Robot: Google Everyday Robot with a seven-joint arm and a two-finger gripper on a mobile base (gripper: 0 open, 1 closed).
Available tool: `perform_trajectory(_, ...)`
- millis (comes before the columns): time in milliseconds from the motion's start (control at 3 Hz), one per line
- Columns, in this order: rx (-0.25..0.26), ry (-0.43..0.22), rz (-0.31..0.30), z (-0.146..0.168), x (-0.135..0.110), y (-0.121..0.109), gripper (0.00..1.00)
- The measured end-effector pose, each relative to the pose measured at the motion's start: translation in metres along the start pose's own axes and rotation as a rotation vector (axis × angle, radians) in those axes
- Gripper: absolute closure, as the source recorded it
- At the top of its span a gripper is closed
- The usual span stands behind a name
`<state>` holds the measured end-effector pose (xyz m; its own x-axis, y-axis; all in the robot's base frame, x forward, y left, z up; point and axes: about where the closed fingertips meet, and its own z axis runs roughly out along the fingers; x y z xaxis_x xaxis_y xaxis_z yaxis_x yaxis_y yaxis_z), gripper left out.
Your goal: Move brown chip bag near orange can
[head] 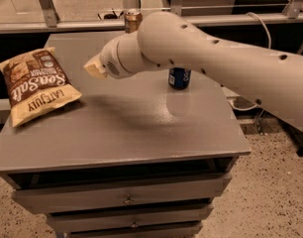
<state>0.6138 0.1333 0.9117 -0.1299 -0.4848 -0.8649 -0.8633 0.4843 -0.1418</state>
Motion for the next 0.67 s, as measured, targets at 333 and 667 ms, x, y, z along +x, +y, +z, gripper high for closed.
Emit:
perform_trajectory(333, -0.079, -0.073, 0.003, 0.034, -0.019, 0.018, 0.03)
perform_trajectory(667, -0.136, -0.084, -0.001, 0.058, -0.025, 0.031, 0.0)
